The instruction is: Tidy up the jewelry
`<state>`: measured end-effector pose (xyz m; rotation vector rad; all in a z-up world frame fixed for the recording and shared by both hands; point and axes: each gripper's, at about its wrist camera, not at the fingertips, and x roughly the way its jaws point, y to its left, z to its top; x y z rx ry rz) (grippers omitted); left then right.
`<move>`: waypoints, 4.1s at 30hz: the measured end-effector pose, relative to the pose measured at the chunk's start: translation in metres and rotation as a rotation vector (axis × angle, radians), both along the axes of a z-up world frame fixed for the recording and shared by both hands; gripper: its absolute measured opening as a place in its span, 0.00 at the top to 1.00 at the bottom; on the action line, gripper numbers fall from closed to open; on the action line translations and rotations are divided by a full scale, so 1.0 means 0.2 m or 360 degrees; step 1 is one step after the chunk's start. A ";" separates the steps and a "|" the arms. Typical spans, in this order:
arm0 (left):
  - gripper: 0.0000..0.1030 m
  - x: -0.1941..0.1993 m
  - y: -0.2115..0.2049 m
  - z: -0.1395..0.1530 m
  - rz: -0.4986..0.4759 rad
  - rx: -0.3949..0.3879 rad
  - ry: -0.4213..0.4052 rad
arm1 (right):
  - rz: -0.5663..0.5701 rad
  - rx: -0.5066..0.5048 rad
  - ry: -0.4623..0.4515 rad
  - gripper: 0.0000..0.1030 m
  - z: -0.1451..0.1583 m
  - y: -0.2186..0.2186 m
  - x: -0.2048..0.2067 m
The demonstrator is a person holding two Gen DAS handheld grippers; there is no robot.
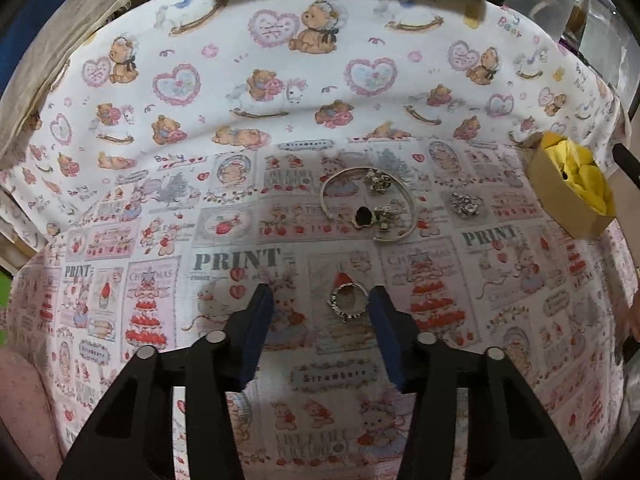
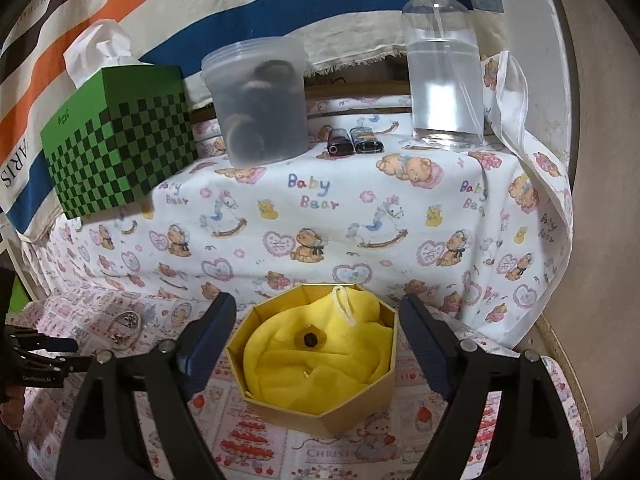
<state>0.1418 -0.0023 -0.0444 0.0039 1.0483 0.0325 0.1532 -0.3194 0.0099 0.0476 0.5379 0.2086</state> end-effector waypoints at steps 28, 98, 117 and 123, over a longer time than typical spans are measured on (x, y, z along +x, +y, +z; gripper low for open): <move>1.00 -0.07 0.21 0.16 0.0157 -0.0106 -0.0106 | -0.0007 -0.0115 -0.0025 0.20 -0.02 0.04 0.00; 0.83 -0.14 0.42 0.29 0.0266 -0.0487 -0.0292 | 0.0588 -0.0088 0.0168 0.29 0.05 0.51 -0.09; 0.83 -0.11 0.45 0.23 0.0315 -0.0452 -0.0212 | 0.0603 -0.0500 0.0451 0.91 -0.36 0.94 0.15; 0.83 -0.14 0.50 0.29 0.0315 -0.0522 -0.0266 | 0.0543 -0.0374 0.0374 0.92 -0.23 0.84 0.10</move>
